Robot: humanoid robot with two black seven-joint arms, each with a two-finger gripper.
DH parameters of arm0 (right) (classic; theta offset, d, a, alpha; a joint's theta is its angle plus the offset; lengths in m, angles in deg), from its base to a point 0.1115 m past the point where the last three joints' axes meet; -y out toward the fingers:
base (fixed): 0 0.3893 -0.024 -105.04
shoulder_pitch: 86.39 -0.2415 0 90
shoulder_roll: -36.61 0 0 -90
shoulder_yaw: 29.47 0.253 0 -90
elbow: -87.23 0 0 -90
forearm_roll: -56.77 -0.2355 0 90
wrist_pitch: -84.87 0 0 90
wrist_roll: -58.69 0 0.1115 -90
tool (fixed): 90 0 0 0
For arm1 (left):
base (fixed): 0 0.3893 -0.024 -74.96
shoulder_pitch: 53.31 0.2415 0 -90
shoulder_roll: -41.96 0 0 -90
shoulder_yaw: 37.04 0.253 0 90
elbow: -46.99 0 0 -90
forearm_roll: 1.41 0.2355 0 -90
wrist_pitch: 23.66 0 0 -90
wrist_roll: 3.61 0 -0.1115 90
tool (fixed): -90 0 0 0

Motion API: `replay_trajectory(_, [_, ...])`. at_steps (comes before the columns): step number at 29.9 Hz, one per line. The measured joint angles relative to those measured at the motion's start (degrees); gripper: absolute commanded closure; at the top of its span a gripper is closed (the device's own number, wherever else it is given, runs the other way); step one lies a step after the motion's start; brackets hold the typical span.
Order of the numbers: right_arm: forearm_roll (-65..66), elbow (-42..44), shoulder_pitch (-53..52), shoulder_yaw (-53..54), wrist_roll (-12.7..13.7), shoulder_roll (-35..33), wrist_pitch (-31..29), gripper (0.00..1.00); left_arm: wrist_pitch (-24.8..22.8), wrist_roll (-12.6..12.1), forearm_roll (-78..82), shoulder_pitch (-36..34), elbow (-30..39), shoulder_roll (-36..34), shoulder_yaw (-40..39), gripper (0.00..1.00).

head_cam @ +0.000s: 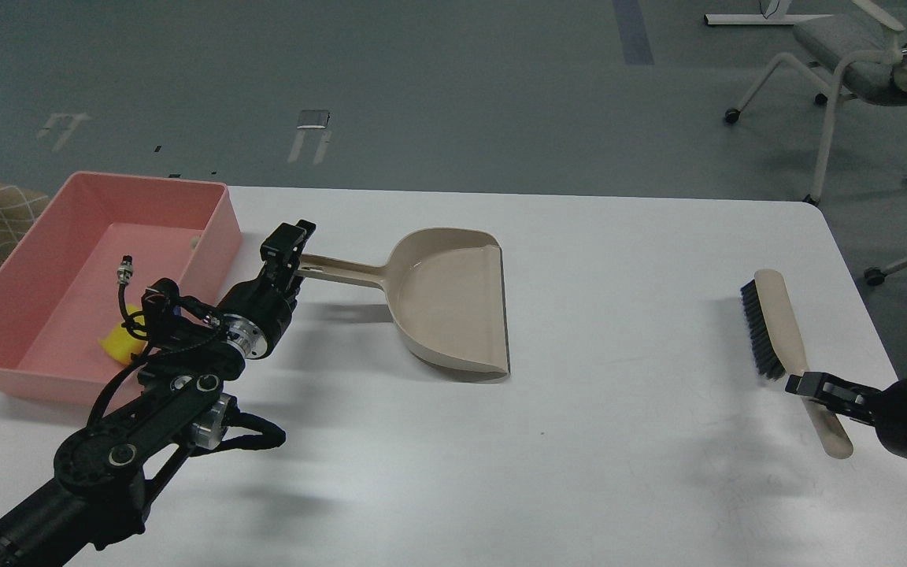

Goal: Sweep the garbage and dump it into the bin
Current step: 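Set the brush down on the table and release with the right gripper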

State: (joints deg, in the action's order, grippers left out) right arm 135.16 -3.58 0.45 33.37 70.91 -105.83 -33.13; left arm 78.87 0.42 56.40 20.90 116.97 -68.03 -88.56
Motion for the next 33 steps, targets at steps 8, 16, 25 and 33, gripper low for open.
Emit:
replay_trajectory(8, [0.0, 0.2, -0.1, 0.0, 0.0, 0.4, 0.0, 0.65, 0.1, -0.1, -6.6, 0.0, 0.9, -3.3, -0.2, 0.02])
replay_trajectory(16, [0.0, 0.3, -0.1, 0.5, 0.0, 0.5, 0.0, 0.5, 0.0, -0.4, -8.8, -0.1, 3.4, -5.2, -0.2, 0.02])
replay_trajectory(25, [-0.3, 0.2, -0.4, 2.0, 0.0, 0.3, 0.0, 0.13, 0.2, -0.8, -8.9, -0.6, 5.3, -7.1, -0.5, 0.02])
replay_trajectory(33, [-0.9, 0.2, -0.3, 18.1, 0.4, 3.2, 0.0, 0.0, -0.3, -0.4, -10.8, -3.8, 5.7, -11.2, -1.7, 0.02])
